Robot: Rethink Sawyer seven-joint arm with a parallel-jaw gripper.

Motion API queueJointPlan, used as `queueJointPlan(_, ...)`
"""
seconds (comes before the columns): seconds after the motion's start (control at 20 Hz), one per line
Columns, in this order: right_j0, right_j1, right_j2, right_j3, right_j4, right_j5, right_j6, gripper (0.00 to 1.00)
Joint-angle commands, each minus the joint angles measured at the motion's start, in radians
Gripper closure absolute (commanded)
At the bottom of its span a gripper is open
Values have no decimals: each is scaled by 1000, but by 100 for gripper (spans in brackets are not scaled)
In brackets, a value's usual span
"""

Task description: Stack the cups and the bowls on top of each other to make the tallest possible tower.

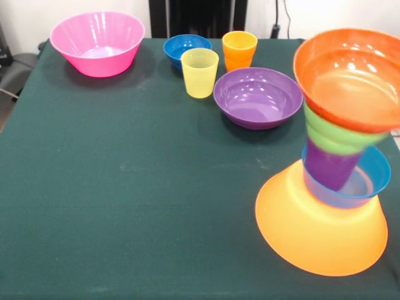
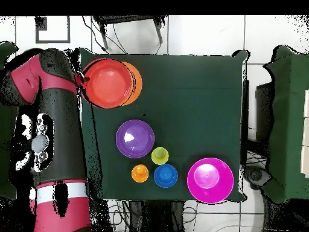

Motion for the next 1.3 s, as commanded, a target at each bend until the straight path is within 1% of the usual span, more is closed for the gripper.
queueJointPlan(0.05,-29,20,117,87,-49,67,-289,100)
queueJointPlan(0.15,-31,13,117,82,-47,89,-300,100)
queueJointPlan(0.65,-56,-8,138,116,-46,67,-340,100)
queueJointPlan(0.95,-60,-11,142,105,-46,89,-353,100)
queueJointPlan(1.3,-68,-40,150,99,-37,143,-389,100)
